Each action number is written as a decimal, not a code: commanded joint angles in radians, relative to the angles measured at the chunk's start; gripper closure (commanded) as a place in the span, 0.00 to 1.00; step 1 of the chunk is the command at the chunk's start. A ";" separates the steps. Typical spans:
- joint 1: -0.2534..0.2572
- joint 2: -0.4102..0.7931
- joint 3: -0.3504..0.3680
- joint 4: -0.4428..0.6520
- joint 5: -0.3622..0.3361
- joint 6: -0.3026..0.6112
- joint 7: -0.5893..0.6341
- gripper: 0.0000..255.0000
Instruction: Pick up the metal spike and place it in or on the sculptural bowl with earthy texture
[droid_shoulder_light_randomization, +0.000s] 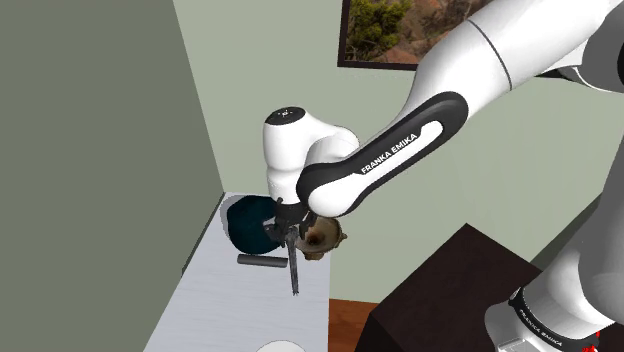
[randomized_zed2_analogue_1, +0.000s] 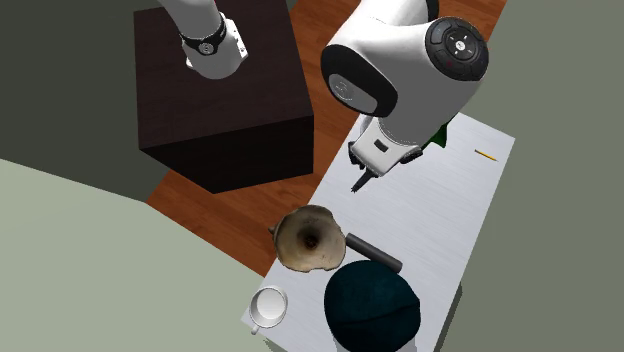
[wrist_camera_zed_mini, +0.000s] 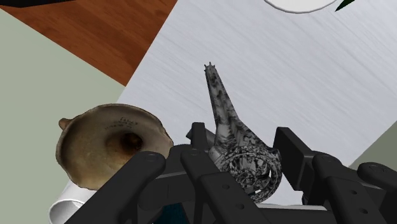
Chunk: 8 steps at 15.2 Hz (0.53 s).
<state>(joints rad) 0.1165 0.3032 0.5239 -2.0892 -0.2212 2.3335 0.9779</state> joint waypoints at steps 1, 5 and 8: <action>-0.005 -0.020 0.007 0.007 0.016 -0.024 -0.010 1.00; -0.014 -0.056 0.018 0.022 0.044 -0.069 -0.029 1.00; -0.020 -0.081 0.025 0.035 0.063 -0.103 -0.043 1.00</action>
<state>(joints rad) 0.0991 0.2320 0.5466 -2.0591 -0.1654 2.2435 0.9405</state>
